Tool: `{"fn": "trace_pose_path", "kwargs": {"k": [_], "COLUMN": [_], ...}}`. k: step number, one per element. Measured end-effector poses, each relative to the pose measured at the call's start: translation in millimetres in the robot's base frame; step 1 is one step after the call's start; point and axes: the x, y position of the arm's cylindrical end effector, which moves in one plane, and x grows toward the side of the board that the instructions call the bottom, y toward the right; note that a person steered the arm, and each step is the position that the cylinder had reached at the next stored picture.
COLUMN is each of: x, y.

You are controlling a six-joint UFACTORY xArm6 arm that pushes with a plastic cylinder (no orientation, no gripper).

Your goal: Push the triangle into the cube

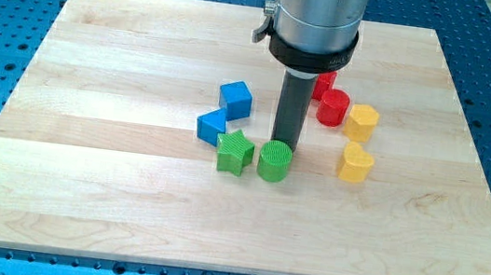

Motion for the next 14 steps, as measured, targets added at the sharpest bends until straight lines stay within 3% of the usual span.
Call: {"fn": "trace_pose_path", "kwargs": {"k": [3, 4, 5, 6, 7, 9, 11, 12, 14], "x": [-72.3, -131.4, -160.8, -151.5, -100.3, 93.2, 64.6, 63.6, -21.1], "y": [-29.1, -26.5, -59.7, -160.1, -242.0, -180.6, -108.2, -108.2, -107.3]}}
